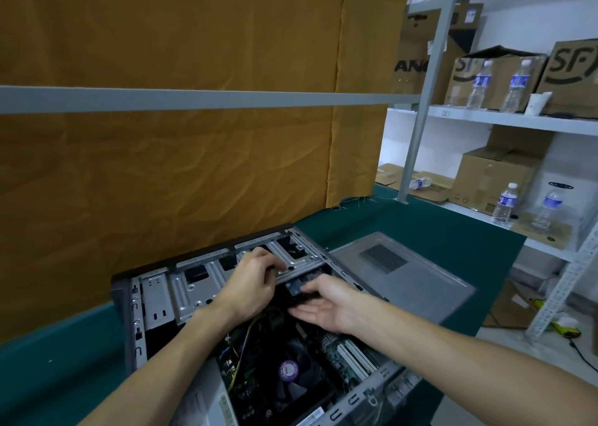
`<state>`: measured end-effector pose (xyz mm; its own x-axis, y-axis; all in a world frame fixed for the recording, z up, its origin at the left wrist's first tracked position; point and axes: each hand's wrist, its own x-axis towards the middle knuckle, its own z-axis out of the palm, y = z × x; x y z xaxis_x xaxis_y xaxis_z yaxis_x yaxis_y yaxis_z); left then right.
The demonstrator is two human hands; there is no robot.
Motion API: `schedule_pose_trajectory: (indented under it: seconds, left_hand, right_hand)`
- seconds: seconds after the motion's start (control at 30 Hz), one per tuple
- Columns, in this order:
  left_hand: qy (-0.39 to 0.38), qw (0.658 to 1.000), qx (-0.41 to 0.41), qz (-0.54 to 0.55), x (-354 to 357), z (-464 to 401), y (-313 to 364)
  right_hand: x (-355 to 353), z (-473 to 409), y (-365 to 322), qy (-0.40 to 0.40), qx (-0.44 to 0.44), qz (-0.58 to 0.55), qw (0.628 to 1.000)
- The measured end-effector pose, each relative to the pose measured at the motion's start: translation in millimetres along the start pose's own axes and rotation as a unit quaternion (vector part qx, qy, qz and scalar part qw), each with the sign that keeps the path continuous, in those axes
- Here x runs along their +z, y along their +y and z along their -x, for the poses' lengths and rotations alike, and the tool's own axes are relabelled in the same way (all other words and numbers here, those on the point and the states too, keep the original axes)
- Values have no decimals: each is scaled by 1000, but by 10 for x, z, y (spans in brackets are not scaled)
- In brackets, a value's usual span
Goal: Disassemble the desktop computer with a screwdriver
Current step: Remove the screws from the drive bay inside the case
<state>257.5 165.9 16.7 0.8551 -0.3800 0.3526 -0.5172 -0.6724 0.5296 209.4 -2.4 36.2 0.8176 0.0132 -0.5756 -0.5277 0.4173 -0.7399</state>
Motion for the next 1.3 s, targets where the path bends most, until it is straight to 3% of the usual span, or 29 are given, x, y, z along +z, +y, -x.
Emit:
schedule_pose_trajectory:
  seconds: [0.13,0.33,0.53,0.63,0.7,0.87,0.93,1.0,1.1,1.17,1.23,1.3]
  left_hand:
    - [-27,998,33,-36,-24,26,77]
    - [-146,983,80,-78,-17,66,271]
    - [-109,991,-39,68,8,38,354]
    - [-100,986,-64,116,-1,-55,447]
    - [-55,983,-69,159,1,-165,559]
    - [-3,921,-116,372,72,-415,868]
    - [-6,915,-98,392,146,-563,965]
    - [1,929,-62,364,250,-726,1018]
    - [46,948,-41,311,447,-919,967]
    - [60,970,-69,224,582,-997,827]
    - [26,994,-93,60,709,-1012,654]
    - [-8,995,-86,-49,803,-975,524]
  right_hand:
    - [-211,341,41,3,24,-9,1000]
    - [-412,745,13,-26,0,46,999]
    - [-627,1052,-97,-67,-36,90,993]
    - [-745,1151,-196,-102,-84,90,987]
    - [-824,1142,-295,-120,-106,90,983]
    - [-1108,926,-628,-332,36,-14,942]
    - [-1176,745,-756,-394,79,-49,914]
    - [-1205,528,-888,-433,85,-36,897]
    - [-1277,197,-1142,-421,49,19,906]
    - [-1375,-46,-1313,-376,6,46,926]
    - [-1478,-319,-1448,-322,-35,66,944]
    - [-1540,-609,-1544,-236,-78,118,962]
